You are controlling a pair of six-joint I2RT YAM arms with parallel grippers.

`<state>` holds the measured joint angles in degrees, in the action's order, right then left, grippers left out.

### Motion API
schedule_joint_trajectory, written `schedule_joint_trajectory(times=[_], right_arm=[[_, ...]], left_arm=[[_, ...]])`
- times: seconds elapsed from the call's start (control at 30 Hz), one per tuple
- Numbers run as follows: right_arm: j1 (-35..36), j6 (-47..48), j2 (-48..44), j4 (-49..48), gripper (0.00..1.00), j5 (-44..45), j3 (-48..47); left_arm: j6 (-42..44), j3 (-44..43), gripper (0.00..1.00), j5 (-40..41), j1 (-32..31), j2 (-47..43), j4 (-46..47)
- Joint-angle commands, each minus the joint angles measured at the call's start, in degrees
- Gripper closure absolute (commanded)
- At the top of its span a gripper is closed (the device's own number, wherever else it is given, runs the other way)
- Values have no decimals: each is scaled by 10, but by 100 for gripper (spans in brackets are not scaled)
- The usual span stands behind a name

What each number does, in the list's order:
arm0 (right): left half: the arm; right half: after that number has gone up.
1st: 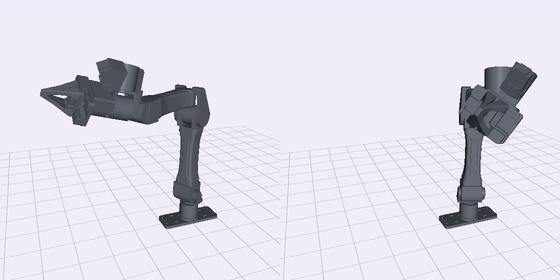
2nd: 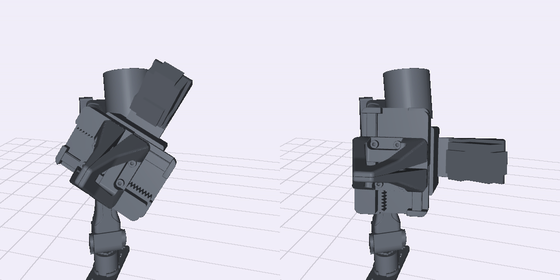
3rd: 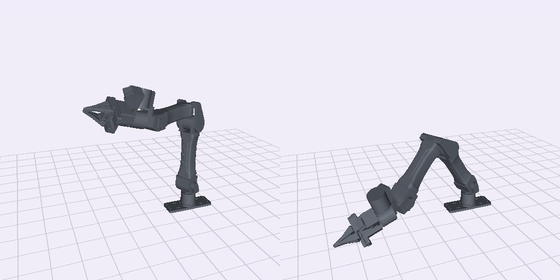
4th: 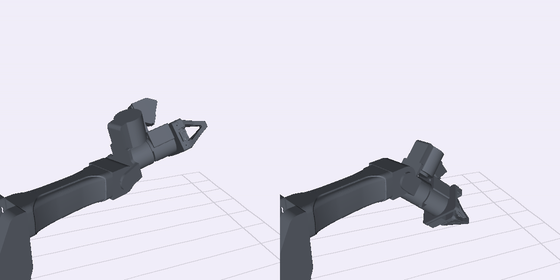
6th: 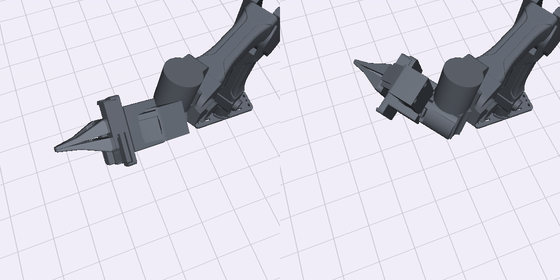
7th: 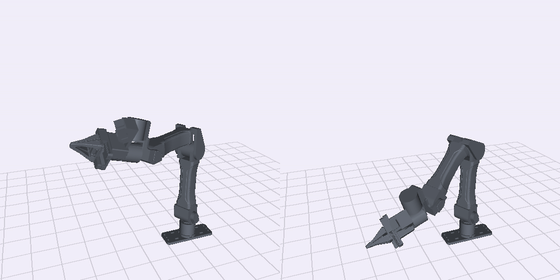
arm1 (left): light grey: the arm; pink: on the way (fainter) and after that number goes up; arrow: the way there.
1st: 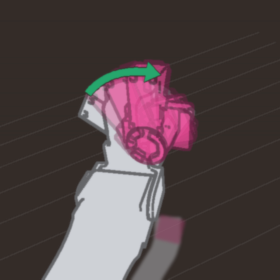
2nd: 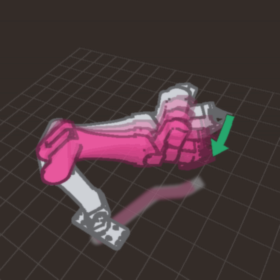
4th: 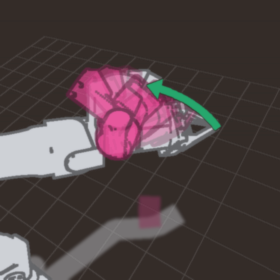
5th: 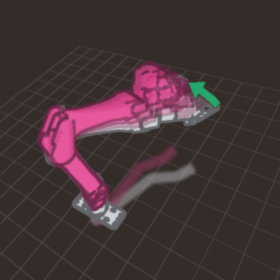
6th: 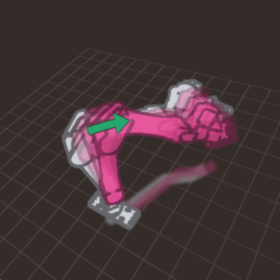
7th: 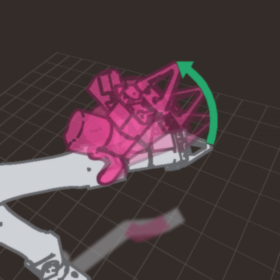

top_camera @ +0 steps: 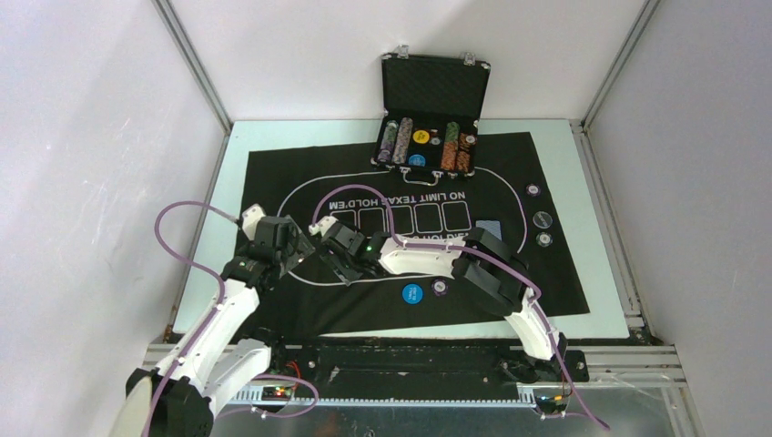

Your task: Distribute texas hold em gaming equipment

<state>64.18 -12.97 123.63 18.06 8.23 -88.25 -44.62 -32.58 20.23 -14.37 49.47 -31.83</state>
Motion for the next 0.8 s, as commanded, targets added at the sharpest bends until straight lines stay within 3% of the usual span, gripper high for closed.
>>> schedule_joint_trajectory(times=[0.0, 0.77], right_arm=[[1, -7, -3, -16, 59, 16, -17], [-7, -15, -44, -23, 68, -1, -11]], left_arm=[[-4, 3, 0, -1, 4, -7, 14], [-2, 4, 0, -7, 5, -8, 18]])
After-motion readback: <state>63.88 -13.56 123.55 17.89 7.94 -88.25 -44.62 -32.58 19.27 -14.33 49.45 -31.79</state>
